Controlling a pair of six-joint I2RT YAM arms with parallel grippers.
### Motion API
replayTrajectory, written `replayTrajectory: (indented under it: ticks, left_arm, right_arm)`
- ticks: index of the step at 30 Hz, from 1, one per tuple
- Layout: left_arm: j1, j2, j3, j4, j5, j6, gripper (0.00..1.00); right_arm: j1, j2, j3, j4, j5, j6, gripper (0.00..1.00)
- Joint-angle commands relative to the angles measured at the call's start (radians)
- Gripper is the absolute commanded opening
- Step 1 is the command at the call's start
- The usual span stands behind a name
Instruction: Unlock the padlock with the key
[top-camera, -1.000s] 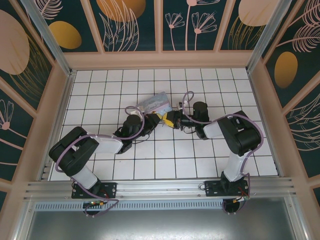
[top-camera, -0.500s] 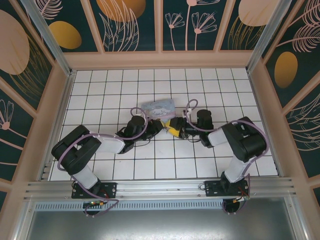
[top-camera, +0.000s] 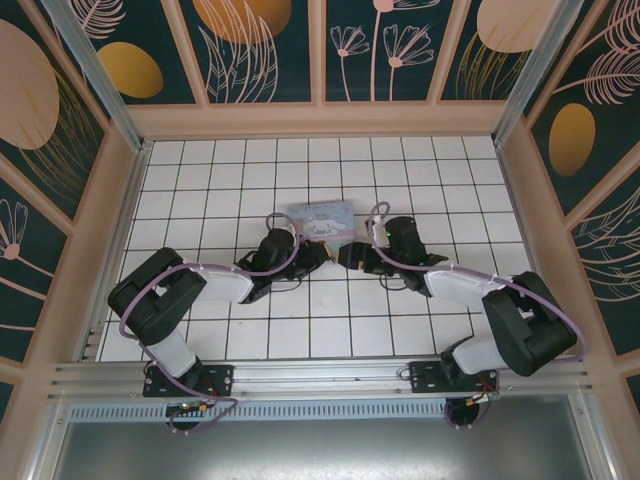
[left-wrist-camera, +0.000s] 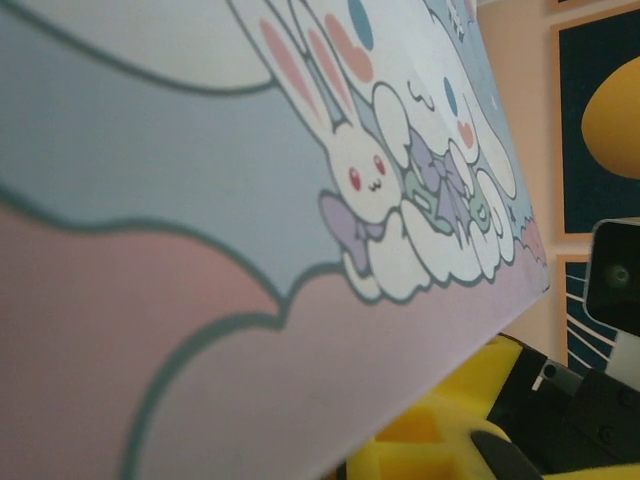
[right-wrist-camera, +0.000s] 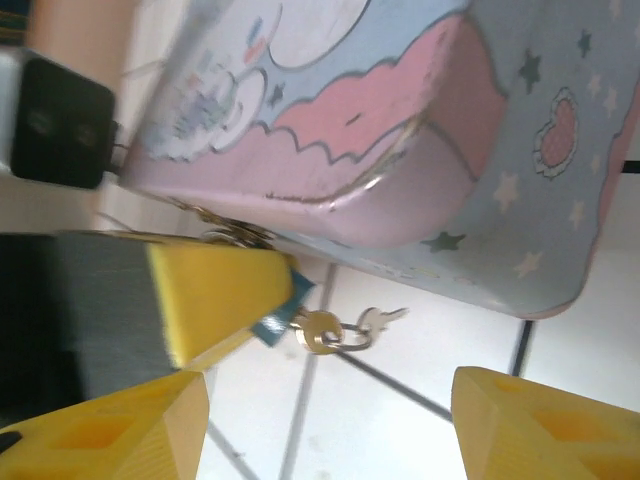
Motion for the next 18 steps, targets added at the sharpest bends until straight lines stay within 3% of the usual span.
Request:
replayTrajectory:
  ticks: [1,9,18]
  left_arm:
    - [-0.002,0.008,0.036,-0.003,0.037,0.021,0.00]
    - [-0.002,0.015,0.044,-0.009,0.056,0.021,0.00]
    - [-0.002,0.018,0.053,-0.010,0.068,0.020,0.00]
  right_arm:
    - [0.092,-0.014,0.036,-0.146,0.325,-0.166,0.64]
    - [0.234,0.004,-0.030,-0.019,0.610,-0.263,0.54]
    - [0.345,0.030,-0.086,0.139,0.766,-0.330,0.53]
